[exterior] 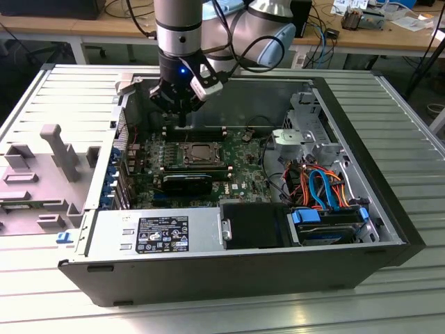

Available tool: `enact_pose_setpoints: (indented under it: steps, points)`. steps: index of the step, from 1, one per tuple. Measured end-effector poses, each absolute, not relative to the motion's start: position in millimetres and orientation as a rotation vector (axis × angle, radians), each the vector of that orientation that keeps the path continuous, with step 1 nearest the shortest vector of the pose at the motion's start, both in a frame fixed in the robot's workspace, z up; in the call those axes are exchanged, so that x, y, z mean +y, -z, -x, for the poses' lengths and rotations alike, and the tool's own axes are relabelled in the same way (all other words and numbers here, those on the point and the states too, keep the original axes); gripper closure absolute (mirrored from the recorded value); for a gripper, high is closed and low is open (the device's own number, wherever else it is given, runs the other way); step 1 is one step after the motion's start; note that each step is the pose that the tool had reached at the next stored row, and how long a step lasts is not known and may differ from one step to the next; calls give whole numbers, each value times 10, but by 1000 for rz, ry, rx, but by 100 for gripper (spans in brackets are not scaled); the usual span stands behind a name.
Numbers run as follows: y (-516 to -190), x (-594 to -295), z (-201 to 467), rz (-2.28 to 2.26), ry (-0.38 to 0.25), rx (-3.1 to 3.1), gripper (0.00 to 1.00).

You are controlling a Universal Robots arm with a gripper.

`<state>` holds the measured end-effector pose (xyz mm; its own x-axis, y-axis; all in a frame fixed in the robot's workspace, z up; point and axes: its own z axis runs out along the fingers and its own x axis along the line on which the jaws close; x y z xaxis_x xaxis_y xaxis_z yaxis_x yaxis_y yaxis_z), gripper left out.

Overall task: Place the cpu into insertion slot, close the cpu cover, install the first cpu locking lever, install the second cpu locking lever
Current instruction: 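Install the first cpu locking lever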

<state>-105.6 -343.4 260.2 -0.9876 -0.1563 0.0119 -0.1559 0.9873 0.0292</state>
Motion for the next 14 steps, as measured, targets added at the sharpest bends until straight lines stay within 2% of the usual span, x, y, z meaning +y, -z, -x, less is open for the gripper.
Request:
enact_pose_setpoints:
  steps: [14]
  points:
    - [-2328, -3426, 987, -287, 21, -3112, 89]
